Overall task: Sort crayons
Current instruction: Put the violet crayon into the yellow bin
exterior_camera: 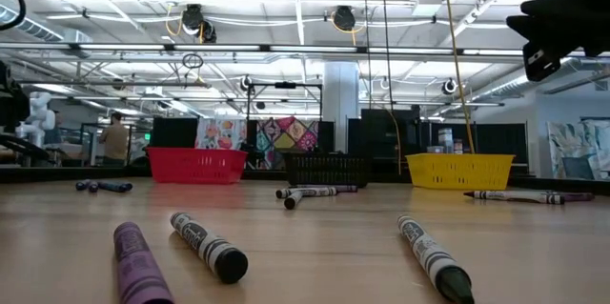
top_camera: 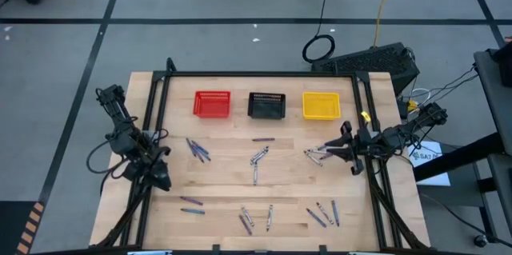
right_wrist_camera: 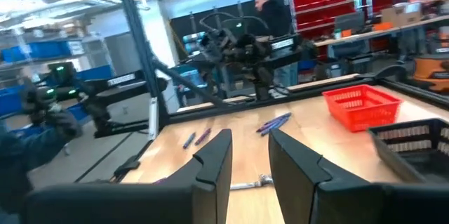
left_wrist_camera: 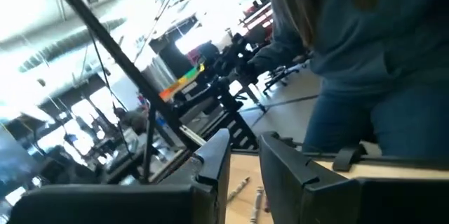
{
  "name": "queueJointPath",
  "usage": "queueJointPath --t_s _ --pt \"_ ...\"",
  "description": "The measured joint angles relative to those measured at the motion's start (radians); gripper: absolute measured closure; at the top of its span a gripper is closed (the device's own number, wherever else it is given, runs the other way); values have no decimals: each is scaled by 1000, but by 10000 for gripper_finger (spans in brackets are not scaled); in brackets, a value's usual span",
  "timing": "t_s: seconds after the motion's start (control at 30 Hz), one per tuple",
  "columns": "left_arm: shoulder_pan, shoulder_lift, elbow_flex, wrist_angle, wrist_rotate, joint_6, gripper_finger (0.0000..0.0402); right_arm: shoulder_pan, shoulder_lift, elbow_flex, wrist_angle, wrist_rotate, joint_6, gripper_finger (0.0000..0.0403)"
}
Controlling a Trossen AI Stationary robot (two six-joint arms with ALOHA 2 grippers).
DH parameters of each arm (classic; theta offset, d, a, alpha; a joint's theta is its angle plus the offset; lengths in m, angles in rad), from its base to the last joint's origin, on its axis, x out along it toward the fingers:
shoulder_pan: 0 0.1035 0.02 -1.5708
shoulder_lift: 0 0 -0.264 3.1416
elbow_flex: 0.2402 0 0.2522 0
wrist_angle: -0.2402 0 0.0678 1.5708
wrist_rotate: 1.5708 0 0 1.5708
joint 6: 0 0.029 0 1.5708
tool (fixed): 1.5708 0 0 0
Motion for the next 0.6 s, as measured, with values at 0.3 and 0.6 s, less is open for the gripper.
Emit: queueJointPath --t_s 0.3,0.6 --pt "1 0 0 189 -958 -157 322 0 0 0 61 28 0 323" --pt "1 0 0 187 -928 -158 322 0 0 0 61 28 0 323"
